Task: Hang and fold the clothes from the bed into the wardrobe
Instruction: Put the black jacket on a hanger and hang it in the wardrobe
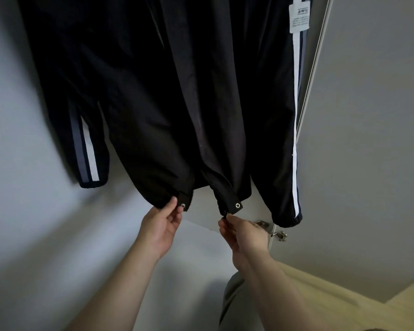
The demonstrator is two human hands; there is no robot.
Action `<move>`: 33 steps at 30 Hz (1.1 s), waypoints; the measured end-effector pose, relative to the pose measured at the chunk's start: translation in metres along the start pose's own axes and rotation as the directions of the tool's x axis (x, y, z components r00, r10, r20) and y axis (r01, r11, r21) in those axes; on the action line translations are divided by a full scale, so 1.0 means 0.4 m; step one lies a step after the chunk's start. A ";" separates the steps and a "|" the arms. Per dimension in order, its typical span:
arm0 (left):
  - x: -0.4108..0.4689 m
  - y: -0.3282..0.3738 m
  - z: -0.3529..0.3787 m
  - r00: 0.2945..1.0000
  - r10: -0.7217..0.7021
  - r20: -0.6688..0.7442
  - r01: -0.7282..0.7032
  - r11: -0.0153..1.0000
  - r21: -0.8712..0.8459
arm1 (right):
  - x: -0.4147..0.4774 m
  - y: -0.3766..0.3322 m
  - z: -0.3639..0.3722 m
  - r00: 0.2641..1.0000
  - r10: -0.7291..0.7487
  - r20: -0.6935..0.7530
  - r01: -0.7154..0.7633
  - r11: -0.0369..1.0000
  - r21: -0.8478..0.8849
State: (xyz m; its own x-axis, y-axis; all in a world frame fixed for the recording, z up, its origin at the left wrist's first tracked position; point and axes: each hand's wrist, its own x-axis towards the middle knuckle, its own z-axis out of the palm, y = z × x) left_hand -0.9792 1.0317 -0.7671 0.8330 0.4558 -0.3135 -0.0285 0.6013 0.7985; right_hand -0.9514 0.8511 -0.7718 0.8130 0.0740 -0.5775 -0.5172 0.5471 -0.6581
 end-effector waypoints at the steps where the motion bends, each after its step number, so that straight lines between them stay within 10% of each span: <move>1: -0.026 -0.005 -0.002 0.999 -0.016 0.031 0.015 1.000 0.015 | -0.001 0.006 0.002 1.000 -0.004 -0.007 0.004 1.000 -0.010; 9: -0.101 -0.021 0.042 0.992 0.035 0.120 -0.075 0.934 0.348 | -0.039 0.031 0.017 0.998 -0.014 0.059 0.021 0.993 -0.113; 16: -0.120 -0.041 0.055 0.929 0.341 0.144 -0.335 0.605 0.723 | -0.073 0.043 0.013 0.994 -0.030 0.107 0.047 0.987 -0.155; 33: -0.112 -0.055 0.057 0.945 0.320 0.064 -0.317 0.853 0.414 | -0.101 0.049 0.032 0.983 0.005 0.184 0.015 0.994 -0.108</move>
State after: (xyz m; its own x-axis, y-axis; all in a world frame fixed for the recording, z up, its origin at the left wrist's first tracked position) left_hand -1.0035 0.9831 -0.7588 0.8134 0.5817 -0.0079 -0.0598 0.0970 0.9935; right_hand -0.9910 0.8695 -0.7551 0.8458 0.2288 -0.4820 -0.5306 0.4548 -0.7153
